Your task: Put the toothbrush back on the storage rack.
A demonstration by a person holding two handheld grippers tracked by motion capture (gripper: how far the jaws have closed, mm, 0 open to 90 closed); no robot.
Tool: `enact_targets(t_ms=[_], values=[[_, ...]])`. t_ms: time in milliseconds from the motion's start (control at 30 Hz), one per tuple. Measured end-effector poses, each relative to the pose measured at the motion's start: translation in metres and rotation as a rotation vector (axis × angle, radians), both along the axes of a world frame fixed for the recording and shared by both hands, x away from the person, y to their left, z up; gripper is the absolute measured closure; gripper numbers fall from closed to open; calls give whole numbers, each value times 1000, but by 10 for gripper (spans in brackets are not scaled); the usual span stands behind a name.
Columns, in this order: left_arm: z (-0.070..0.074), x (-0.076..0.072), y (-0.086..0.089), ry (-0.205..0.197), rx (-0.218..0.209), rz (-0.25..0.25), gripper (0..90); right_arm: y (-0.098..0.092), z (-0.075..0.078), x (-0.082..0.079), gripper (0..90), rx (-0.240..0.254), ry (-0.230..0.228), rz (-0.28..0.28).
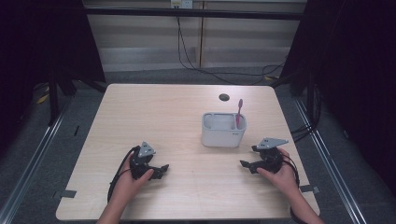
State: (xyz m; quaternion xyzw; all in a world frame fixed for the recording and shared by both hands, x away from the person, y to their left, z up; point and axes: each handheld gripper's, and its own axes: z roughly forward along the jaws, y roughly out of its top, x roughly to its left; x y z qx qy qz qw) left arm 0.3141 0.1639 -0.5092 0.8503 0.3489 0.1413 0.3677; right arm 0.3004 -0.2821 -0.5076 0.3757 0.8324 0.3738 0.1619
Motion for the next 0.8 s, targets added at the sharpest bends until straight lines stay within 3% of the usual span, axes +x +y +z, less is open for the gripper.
enact_targets(t_ms=[267,800], values=[[0,0,0,-1,0,0,150,-1,-3,0,173,-16,14,3],[0,0,0,0,0,1,150,-5,-5,1,150,-3,35,2]])
